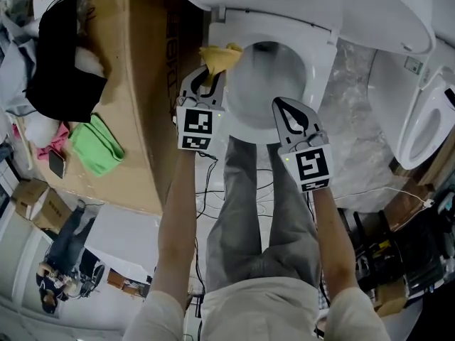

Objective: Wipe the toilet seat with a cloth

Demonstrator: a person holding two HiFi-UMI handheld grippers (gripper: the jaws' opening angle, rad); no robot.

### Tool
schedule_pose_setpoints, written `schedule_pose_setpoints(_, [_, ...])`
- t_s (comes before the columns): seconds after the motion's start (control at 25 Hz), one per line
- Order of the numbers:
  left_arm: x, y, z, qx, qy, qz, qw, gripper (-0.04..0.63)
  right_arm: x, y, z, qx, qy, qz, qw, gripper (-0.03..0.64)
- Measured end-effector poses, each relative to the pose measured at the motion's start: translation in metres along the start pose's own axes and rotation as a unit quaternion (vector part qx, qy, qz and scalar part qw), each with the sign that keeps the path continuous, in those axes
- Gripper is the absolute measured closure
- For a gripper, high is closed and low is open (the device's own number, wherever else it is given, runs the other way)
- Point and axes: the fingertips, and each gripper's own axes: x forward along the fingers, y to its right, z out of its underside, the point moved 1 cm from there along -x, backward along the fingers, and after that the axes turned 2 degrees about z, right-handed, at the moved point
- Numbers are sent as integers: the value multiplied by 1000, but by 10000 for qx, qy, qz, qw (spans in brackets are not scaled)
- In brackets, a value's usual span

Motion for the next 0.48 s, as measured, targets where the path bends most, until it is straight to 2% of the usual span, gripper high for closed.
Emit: schedule_pose_setpoints(0.48, [29, -8, 49, 250, -669, 208, 9972, 512, 8, 5, 18, 45, -182, -12, 9998, 609])
